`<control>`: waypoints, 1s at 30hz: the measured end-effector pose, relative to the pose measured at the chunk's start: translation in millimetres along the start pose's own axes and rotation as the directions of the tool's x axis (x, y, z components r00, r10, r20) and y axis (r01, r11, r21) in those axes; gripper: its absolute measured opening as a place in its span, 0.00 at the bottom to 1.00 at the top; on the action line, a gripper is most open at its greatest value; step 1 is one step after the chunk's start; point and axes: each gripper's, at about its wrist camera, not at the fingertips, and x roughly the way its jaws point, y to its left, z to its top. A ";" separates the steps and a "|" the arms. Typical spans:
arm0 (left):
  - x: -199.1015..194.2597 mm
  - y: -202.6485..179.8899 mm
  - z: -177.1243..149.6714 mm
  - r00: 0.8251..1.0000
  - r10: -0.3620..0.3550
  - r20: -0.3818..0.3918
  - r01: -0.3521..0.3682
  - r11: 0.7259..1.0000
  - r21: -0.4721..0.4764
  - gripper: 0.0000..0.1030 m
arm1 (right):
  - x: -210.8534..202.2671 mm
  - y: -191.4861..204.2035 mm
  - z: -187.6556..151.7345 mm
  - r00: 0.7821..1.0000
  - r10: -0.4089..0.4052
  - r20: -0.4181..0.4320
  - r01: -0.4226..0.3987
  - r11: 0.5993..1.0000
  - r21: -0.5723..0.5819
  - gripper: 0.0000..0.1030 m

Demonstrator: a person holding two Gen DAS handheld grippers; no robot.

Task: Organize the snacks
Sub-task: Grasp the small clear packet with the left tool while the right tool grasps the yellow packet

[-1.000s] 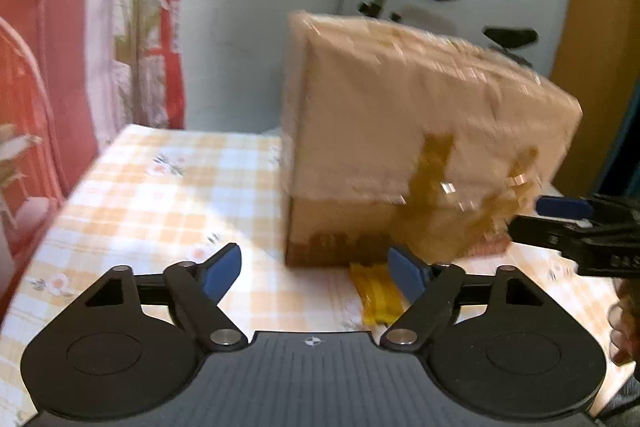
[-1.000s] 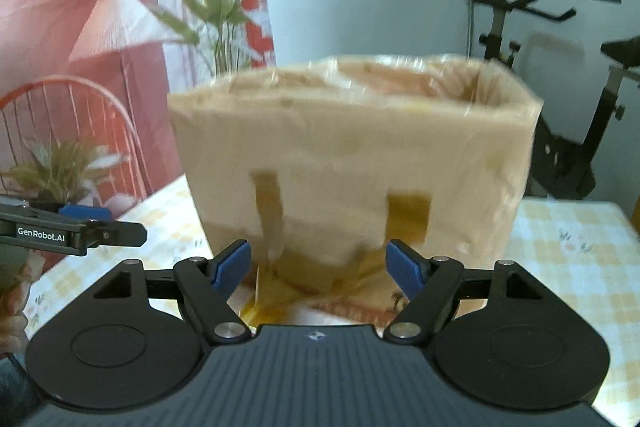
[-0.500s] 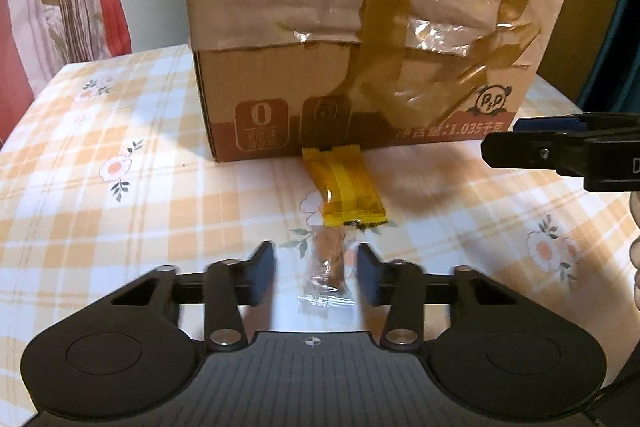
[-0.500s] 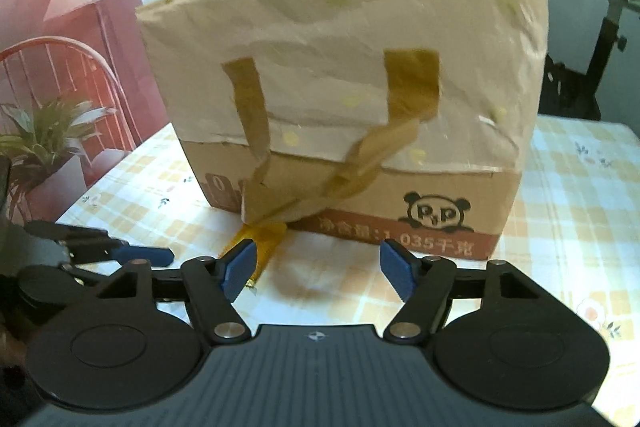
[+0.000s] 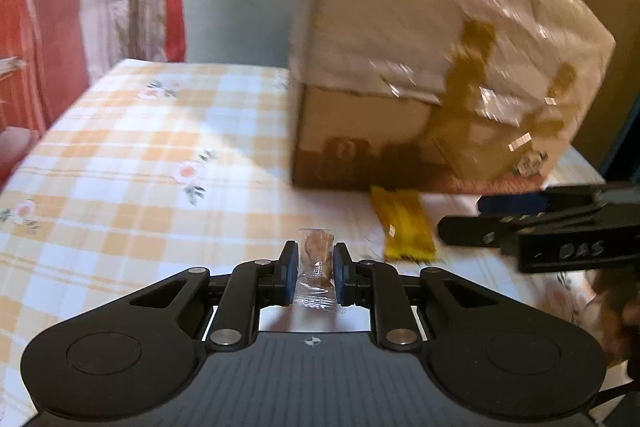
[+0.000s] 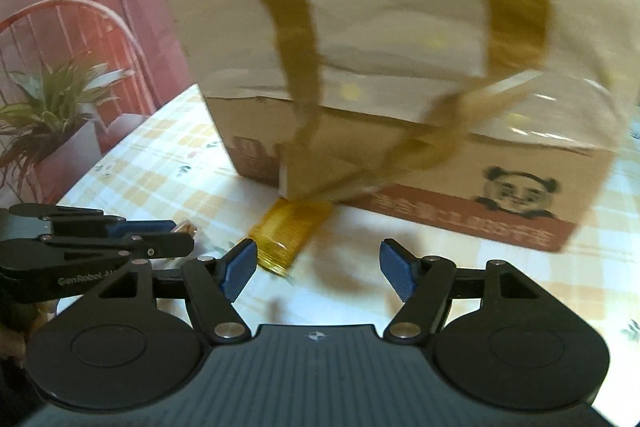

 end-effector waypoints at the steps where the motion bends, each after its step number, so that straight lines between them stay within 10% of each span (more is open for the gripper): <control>1: -1.9 3.6 1.1 1.000 0.009 0.008 -0.009 1.000 -0.016 0.19 | 4.7 2.5 1.9 1.000 0.009 0.000 -0.009 1.000 0.000 0.69; 15: -13.8 31.7 -2.6 0.998 0.062 0.030 -0.057 0.988 -0.141 0.19 | 61.7 38.7 10.7 0.996 -0.090 -0.027 0.089 0.995 -0.040 0.58; 30: -18.5 1.9 -13.7 1.000 0.008 -0.017 -0.010 0.996 -0.085 0.19 | 12.9 15.8 -24.4 0.997 -0.078 -0.006 0.078 0.995 -0.068 0.39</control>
